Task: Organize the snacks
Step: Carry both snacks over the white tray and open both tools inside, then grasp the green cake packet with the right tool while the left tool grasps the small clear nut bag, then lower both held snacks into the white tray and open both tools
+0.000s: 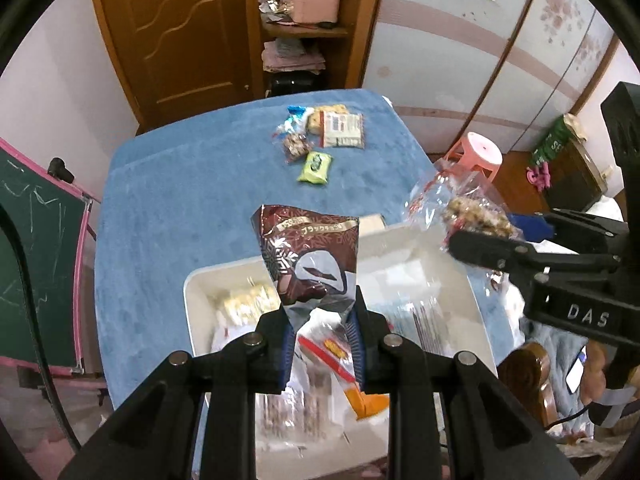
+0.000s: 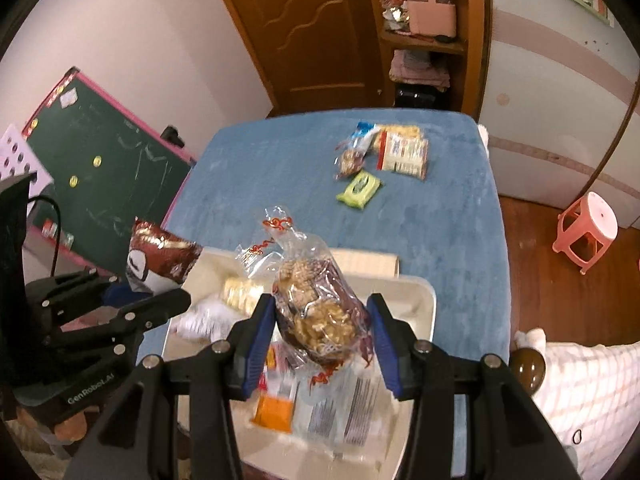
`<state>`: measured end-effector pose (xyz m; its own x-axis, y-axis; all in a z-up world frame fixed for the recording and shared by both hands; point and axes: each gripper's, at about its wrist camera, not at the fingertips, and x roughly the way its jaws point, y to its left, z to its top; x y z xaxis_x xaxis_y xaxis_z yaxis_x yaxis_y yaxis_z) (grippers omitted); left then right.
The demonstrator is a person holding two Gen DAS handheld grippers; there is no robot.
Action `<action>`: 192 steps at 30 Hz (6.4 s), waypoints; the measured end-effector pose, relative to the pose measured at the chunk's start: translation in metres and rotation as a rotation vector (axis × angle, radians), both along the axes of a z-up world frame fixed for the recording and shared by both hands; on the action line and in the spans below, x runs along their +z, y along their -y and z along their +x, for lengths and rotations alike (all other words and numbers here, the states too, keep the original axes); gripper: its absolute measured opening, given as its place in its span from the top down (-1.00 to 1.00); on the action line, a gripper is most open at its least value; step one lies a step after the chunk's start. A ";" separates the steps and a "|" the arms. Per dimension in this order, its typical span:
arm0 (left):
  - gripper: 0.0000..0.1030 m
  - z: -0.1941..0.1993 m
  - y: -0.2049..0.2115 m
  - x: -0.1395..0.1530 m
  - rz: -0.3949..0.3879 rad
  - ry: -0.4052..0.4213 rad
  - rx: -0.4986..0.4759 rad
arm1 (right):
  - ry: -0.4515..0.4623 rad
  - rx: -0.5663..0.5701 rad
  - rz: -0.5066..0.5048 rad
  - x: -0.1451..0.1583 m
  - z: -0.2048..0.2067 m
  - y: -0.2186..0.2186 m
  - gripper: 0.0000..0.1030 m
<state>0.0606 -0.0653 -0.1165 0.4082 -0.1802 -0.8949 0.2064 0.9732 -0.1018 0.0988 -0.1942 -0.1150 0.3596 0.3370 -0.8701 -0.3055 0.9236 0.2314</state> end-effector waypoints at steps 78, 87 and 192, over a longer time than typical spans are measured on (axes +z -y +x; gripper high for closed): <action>-0.69 0.117 -0.010 0.035 0.048 0.092 0.065 | 0.025 -0.112 -0.030 -0.010 0.073 0.005 -0.09; -0.69 0.239 -0.009 0.010 0.053 0.077 0.038 | -0.074 -0.200 -0.014 -0.049 0.178 -0.007 -0.09; -0.68 -0.045 0.009 -0.010 -0.038 0.014 0.077 | -0.089 -0.067 0.041 -0.017 -0.038 0.015 -0.12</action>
